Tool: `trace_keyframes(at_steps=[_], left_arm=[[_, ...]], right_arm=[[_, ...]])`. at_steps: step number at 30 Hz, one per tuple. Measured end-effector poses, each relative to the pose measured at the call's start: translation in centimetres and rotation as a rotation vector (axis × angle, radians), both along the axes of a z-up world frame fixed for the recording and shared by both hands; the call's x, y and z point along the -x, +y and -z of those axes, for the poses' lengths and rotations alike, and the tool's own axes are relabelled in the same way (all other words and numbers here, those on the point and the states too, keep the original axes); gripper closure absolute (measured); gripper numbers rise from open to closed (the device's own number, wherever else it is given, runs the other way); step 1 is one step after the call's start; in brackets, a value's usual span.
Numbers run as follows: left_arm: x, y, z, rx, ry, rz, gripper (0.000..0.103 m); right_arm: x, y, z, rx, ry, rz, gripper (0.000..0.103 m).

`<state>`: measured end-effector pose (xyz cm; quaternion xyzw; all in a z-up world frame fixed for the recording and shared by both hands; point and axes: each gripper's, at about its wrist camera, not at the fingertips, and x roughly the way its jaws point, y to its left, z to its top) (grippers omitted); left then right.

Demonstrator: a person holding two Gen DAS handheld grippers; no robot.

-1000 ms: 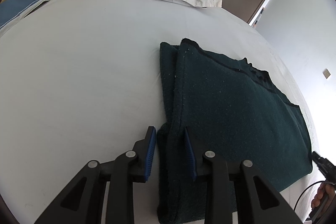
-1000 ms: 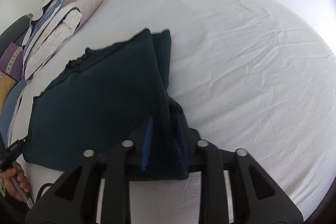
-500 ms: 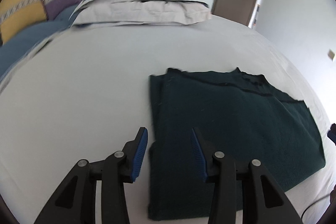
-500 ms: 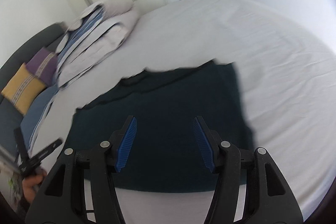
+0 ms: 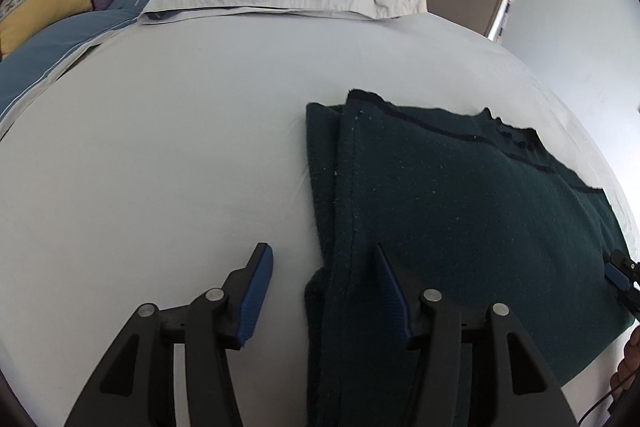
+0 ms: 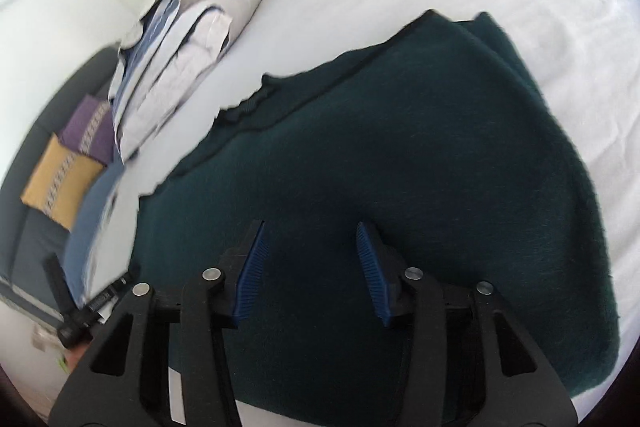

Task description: Fold small clothes

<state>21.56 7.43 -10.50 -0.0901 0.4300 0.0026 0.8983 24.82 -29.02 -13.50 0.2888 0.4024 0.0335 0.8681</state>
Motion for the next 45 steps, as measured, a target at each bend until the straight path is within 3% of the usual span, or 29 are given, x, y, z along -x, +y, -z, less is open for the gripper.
trace_keyframes(at_steps=[3,7,9,11,14,17,19,21,24,26,29,31,33,35,37,39,44,45], left_arm=[[0.9,-1.5,-1.9,-0.013,-0.05,0.017,0.051],[1.6,-7.2,-3.5,-0.06,-0.101,0.162,0.051],[1.4,-9.6,-2.7,-0.081,-0.09,0.205,0.049],[0.5,-11.0,-0.7,-0.11,-0.022,0.225,0.049],[0.8,-10.0,0.2,-0.088,-0.035,0.222,0.045],[1.2,-7.6,0.1,-0.058,-0.045,0.198,0.045],[1.5,-5.7,0.1,-0.036,-0.046,0.157,0.046],[1.5,-3.7,0.2,0.008,-0.036,0.125,0.058],[2.0,-3.0,-0.4,0.009,-0.033,0.106,0.062],[2.9,-3.9,-1.3,-0.006,-0.053,0.093,0.055],[4.4,-5.5,-1.7,-0.014,-0.074,0.126,0.043],[4.7,-6.0,-0.9,-0.056,-0.049,0.138,0.042],[4.5,-5.3,0.1,-0.053,-0.012,0.122,0.042],[4.5,-4.2,0.3,-0.013,-0.01,0.106,0.042],[4.6,-3.7,0.3,-0.016,-0.007,0.115,0.045],[4.9,-3.7,0.3,-0.027,-0.009,0.128,0.045],[5.9,-4.4,-1.2,-0.032,-0.035,0.114,0.045],[6.0,-4.9,-1.7,-0.037,-0.049,0.124,0.043]], right_arm=[[0.5,0.7,-1.3,-0.04,-0.054,-0.031,0.056],[-0.6,3.6,-1.7,-0.204,-0.09,-0.147,0.056],[-1.6,5.4,-0.5,-0.282,-0.061,-0.212,0.056],[-2.0,6.6,0.9,-0.286,-0.024,-0.241,0.056],[-1.4,5.2,2.9,-0.319,-0.005,-0.218,0.075],[0.5,0.0,3.3,-0.356,-0.049,-0.078,0.079],[3.1,-5.5,3.3,-0.333,-0.082,0.109,0.08],[5.0,-8.9,3.2,-0.346,-0.105,0.227,0.083],[7.9,-10.6,1.4,-0.299,-0.116,0.328,0.079],[9.0,-9.1,0.0,-0.302,-0.129,0.282,0.076],[9.4,-3.9,-1.3,-0.316,-0.143,0.099,0.068],[8.4,-0.1,-0.5,-0.313,-0.101,-0.038,0.059],[7.0,2.4,1.3,-0.285,-0.029,-0.071,0.058],[7.4,1.7,3.0,-0.306,0.007,-0.022,0.059],[8.9,-1.2,4.1,-0.37,-0.027,0.059,0.072],[10.8,-3.5,4.0,-0.361,-0.054,0.13,0.072],[15.3,-11.3,1.4,-0.284,-0.092,0.362,0.066],[16.1,-12.5,0.7,-0.267,-0.098,0.396,0.054]])
